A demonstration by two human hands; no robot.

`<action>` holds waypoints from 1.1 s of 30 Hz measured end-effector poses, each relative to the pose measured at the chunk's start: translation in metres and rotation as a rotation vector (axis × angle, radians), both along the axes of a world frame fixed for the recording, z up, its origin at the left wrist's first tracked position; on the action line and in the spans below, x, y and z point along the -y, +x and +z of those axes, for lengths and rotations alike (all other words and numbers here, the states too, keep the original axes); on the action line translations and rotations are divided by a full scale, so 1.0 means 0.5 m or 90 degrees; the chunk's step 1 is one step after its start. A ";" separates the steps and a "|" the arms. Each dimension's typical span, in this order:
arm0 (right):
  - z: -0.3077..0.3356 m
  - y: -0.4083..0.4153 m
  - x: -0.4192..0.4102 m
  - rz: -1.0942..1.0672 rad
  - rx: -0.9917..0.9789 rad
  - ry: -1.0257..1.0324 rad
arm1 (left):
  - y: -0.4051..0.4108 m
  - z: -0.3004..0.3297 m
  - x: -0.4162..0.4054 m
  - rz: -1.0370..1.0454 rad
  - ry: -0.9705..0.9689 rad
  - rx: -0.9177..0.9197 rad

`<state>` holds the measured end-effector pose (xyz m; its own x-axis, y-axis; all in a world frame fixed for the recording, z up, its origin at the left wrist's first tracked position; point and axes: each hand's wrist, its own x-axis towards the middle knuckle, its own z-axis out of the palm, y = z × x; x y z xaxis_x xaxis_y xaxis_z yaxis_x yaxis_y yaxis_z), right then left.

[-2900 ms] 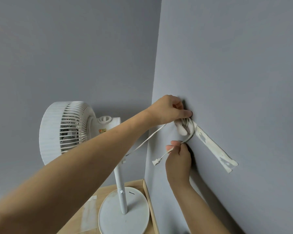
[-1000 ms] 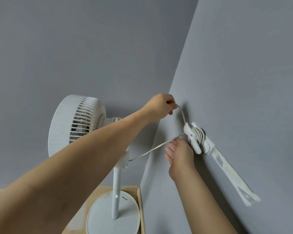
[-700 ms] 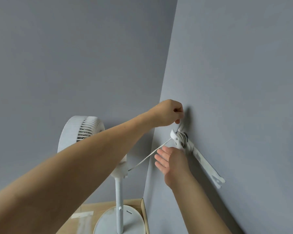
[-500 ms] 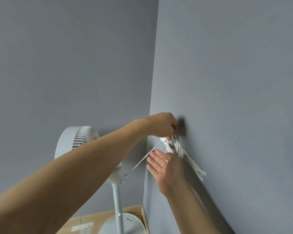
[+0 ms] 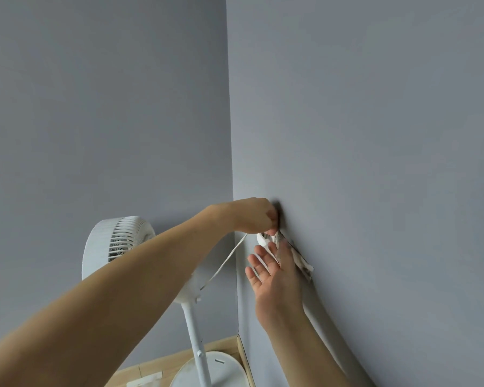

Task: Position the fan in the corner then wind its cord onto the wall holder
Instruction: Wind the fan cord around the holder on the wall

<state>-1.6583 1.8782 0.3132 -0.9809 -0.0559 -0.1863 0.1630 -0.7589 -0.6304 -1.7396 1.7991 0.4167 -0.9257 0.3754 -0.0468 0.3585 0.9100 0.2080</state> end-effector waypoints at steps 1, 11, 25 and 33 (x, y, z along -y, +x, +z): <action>-0.005 -0.003 0.002 -0.016 0.003 0.022 | 0.001 0.001 0.000 -0.002 0.006 0.013; -0.028 -0.008 0.010 -0.081 0.078 0.045 | -0.050 -0.051 0.055 0.107 0.097 -0.092; -0.083 -0.047 0.023 -0.050 0.154 0.037 | -0.079 -0.068 0.058 0.125 0.179 -0.120; -0.122 -0.092 0.038 -0.034 0.168 0.074 | -0.076 -0.065 0.055 0.103 0.121 -0.158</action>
